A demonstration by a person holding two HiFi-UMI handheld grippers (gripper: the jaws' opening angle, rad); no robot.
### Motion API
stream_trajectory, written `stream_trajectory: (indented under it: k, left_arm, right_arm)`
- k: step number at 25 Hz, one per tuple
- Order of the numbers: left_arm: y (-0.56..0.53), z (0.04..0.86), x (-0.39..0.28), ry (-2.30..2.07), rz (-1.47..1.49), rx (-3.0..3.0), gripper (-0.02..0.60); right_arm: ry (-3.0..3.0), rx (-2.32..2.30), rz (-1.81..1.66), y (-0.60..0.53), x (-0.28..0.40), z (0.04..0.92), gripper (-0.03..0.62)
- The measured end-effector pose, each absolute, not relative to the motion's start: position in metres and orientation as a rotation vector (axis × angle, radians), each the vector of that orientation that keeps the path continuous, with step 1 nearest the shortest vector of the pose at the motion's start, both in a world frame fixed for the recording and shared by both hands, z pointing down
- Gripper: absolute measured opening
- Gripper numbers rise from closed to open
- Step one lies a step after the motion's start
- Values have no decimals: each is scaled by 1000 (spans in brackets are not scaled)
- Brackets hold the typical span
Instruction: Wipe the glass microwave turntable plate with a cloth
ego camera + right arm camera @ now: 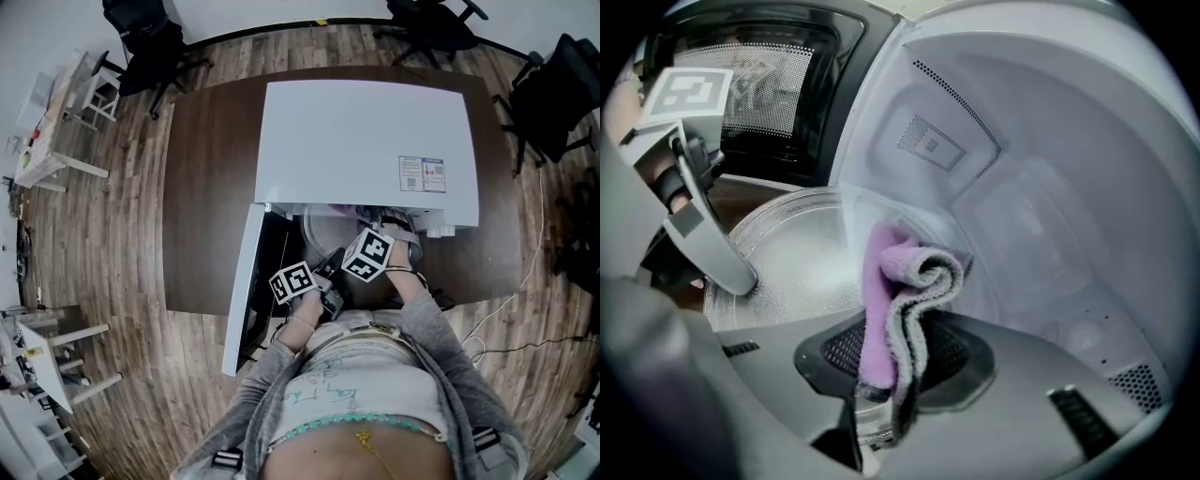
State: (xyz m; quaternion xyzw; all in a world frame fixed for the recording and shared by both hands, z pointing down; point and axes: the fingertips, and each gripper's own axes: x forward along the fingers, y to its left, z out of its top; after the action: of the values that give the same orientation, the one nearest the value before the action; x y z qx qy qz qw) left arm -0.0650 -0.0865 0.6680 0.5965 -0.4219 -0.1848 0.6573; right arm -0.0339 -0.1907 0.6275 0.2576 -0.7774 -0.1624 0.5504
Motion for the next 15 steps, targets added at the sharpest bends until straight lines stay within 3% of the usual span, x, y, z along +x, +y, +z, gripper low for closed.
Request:
stream_trajectory:
  k: [15]
  left_arm:
    - [-86, 669, -66, -954, -421, 1344, 97]
  right_arm:
    - [-1810, 698, -275, -176, 0, 631, 123]
